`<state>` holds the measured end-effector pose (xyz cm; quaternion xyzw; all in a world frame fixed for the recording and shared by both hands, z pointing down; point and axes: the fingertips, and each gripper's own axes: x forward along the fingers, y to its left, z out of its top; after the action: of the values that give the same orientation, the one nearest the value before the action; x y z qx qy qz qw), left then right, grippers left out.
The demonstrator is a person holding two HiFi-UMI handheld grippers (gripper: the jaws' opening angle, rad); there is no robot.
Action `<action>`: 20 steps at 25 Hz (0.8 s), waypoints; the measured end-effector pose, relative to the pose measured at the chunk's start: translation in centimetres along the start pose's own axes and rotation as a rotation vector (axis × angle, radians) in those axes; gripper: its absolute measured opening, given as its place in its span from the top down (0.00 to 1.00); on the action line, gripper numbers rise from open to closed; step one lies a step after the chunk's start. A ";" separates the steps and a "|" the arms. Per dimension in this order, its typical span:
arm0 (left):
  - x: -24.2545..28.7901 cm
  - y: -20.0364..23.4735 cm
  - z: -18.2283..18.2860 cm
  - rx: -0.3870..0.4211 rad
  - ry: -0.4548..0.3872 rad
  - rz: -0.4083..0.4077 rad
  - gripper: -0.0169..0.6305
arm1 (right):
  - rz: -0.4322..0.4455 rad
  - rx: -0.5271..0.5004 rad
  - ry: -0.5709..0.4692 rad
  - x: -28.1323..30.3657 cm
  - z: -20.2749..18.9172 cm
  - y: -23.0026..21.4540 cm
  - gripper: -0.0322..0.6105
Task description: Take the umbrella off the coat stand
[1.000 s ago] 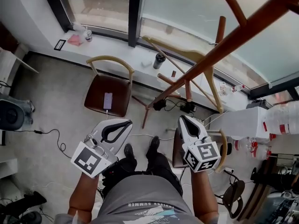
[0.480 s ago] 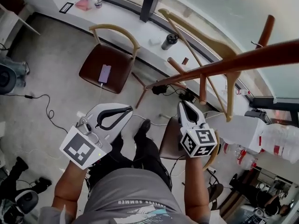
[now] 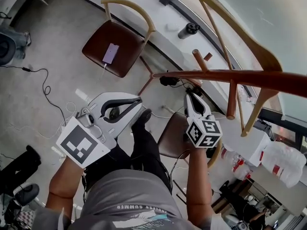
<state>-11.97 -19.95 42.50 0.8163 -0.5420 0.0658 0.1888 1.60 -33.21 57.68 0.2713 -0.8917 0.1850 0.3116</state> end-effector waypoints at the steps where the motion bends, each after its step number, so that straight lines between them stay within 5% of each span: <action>1: 0.1 0.1 -0.3 -0.007 0.002 0.007 0.97 | 0.004 -0.001 0.008 0.7 -0.5 -0.3 0.86; 20: 0.4 3.1 -5.9 0.005 0.007 0.063 0.97 | -0.022 -0.043 0.154 12.6 -9.4 -4.8 0.73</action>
<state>-14.07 -19.12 48.74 0.7989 -0.5667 0.0760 0.1866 0.51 -36.94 73.63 0.2595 -0.8657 0.1827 0.3871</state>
